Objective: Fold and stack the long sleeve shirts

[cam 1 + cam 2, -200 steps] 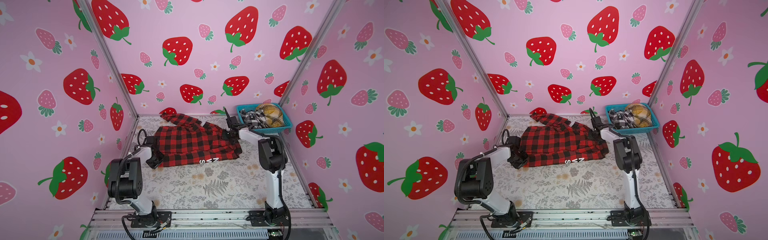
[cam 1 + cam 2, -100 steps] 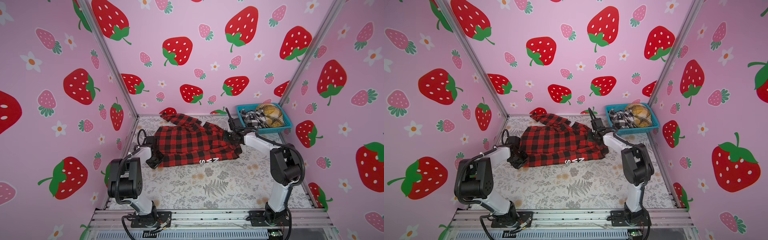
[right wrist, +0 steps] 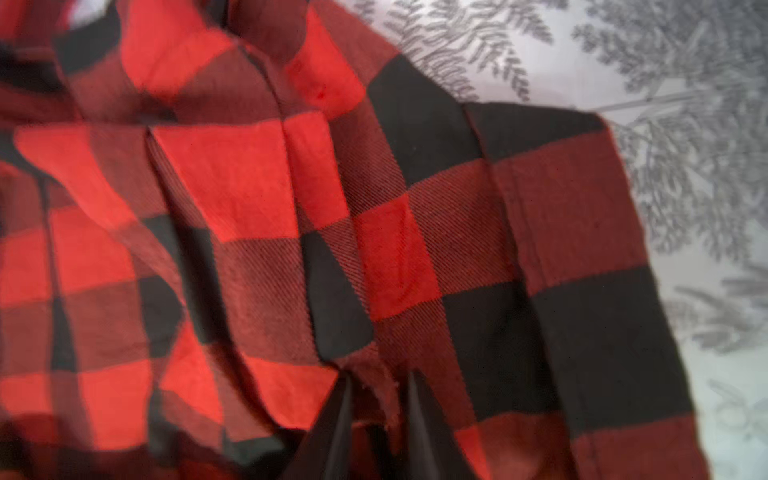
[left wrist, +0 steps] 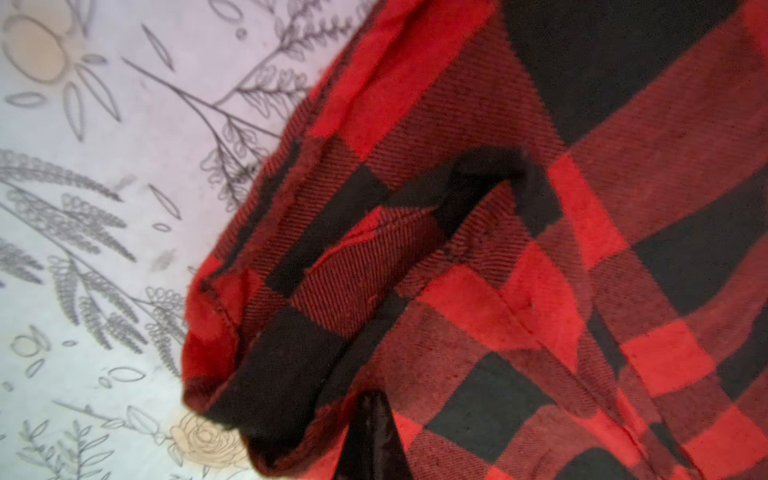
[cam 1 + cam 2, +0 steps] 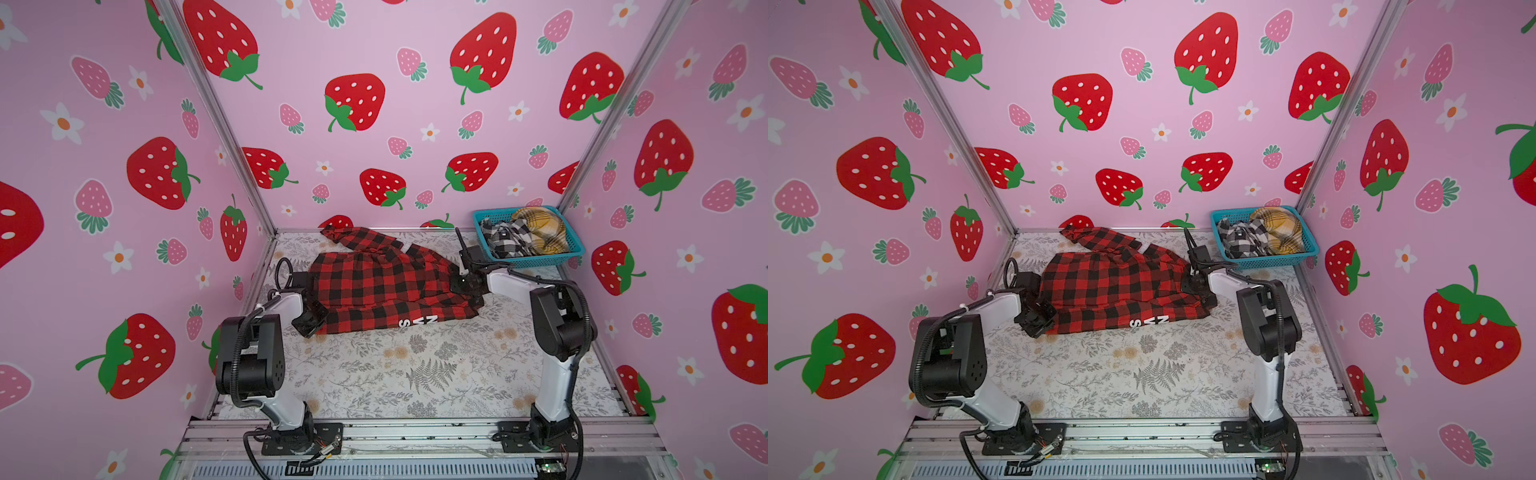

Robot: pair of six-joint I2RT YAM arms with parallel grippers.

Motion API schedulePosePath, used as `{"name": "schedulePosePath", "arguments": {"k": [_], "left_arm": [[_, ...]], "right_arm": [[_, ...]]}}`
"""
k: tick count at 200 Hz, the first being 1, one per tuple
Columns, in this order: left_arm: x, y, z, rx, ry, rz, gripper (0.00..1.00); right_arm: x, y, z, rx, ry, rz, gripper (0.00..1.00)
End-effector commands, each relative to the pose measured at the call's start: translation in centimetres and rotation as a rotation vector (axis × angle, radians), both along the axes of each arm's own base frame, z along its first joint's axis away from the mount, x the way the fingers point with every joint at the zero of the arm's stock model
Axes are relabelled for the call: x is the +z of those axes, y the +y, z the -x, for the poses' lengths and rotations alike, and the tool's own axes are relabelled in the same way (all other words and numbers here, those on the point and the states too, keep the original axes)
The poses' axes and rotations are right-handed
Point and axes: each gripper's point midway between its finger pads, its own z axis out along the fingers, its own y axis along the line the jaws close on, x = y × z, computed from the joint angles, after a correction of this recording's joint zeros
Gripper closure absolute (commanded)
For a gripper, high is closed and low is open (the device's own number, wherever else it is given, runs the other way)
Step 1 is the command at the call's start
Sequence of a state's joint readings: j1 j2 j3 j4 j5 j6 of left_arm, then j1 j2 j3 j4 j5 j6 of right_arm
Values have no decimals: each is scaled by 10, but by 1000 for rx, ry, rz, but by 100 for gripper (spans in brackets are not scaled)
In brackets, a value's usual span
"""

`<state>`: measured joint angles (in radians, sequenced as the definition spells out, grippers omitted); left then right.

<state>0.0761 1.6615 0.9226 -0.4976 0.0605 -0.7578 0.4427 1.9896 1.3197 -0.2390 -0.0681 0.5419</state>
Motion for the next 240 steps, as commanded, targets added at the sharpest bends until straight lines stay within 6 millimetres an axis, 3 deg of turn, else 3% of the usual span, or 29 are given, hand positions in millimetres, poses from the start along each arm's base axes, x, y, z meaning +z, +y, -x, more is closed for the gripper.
{"name": "schedulePosePath", "arguments": {"k": [1, 38, 54, 89, 107, 128, 144, 160, 173, 203, 240], "left_arm": [[-13, 13, 9, 14, 66, -51, 100], [-12, 16, 6, 14, 68, -65, 100], [-12, 18, 6, 16, 76, -71, 100], [-10, 22, 9, 27, 77, -73, 100], [-7, 19, 10, 23, 68, -62, 100], [3, 18, 9, 21, 44, -62, 100], [17, 18, 7, 23, 7, -63, 100], [32, 16, 3, 16, -31, -63, 100], [43, 12, 0, 0, -60, -64, 100], [55, 2, -8, -53, -82, -69, 100], [45, -6, -6, -64, -61, -45, 100]], "right_arm": [[9, 5, -10, 17, -28, -23, 90], [15, -1, 10, 12, -25, 25, 98], [5, -6, 37, 8, 17, 61, 100], [-28, -15, 115, 25, 135, 126, 100], [-28, -22, 130, 22, 148, 131, 96], [2, -24, 108, 2, 57, 165, 73], [31, -21, 79, -24, -30, 185, 52], [51, -13, 48, -49, -100, 193, 41], [59, -6, 23, -71, -130, 191, 39], [45, 6, -27, -104, -117, 152, 44], [17, 20, -54, -68, -67, 119, 48]]}}
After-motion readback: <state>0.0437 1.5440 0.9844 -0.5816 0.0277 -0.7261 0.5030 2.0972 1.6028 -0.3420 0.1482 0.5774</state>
